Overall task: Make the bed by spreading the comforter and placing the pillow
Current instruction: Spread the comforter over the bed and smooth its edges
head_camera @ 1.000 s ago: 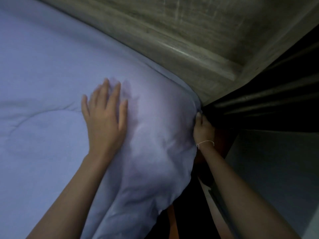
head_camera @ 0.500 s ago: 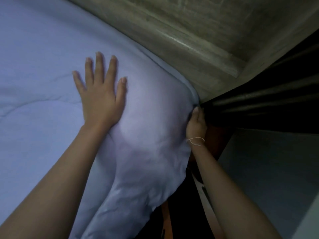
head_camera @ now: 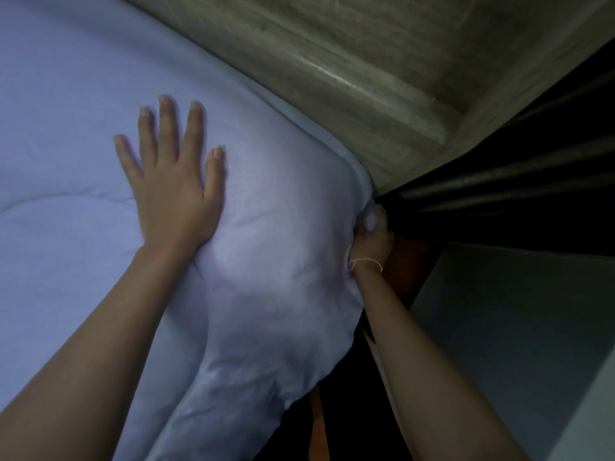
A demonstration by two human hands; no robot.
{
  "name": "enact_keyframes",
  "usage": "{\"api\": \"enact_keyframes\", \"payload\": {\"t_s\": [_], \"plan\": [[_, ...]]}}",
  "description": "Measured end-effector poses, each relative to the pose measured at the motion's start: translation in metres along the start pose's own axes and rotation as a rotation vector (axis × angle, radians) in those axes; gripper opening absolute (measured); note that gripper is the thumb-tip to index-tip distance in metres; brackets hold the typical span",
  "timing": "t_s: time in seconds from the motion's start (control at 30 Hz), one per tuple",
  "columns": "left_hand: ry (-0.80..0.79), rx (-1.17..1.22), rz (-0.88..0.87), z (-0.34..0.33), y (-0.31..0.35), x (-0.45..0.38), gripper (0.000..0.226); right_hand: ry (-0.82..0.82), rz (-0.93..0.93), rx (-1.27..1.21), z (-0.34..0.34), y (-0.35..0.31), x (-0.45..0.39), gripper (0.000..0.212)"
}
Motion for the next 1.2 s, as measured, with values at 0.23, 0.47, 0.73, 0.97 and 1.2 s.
{"api": "enact_keyframes", "payload": {"t_s": [0.23, 0.47, 0.73, 0.97, 1.2], "plan": [[-0.002, -0.036, -0.062, 0.000, 0.005, 0.006, 0.055, 0.052, -0.037, -0.042, 0.020, -0.013, -0.019, 0.049], [0.037, -0.028, -0.037, 0.000, 0.003, 0.006, 0.054, 0.238, 0.361, 0.608, 0.007, -0.031, 0.045, 0.048], [0.055, -0.016, -0.080, 0.000, 0.012, 0.009, 0.052, -0.194, 0.601, 0.696, -0.020, -0.014, 0.055, 0.056], [0.056, -0.046, -0.079, -0.001, 0.013, 0.008, 0.052, -0.172, 0.741, 0.436, -0.004, -0.069, 0.070, 0.059], [0.033, 0.001, -0.085, 0.002, 0.013, 0.015, 0.054, -0.085, 0.717, 0.074, 0.005, -0.117, 0.088, 0.061]]}}
Point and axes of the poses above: each hand's wrist, its own x-axis away from the middle knuckle, its own z-axis out of the back of the hand, y = z × x, the point moved 9 cm from there along -x, towards the middle knuckle, and after that the axes turned 3 degrees about -x, right-handed, at the moved point
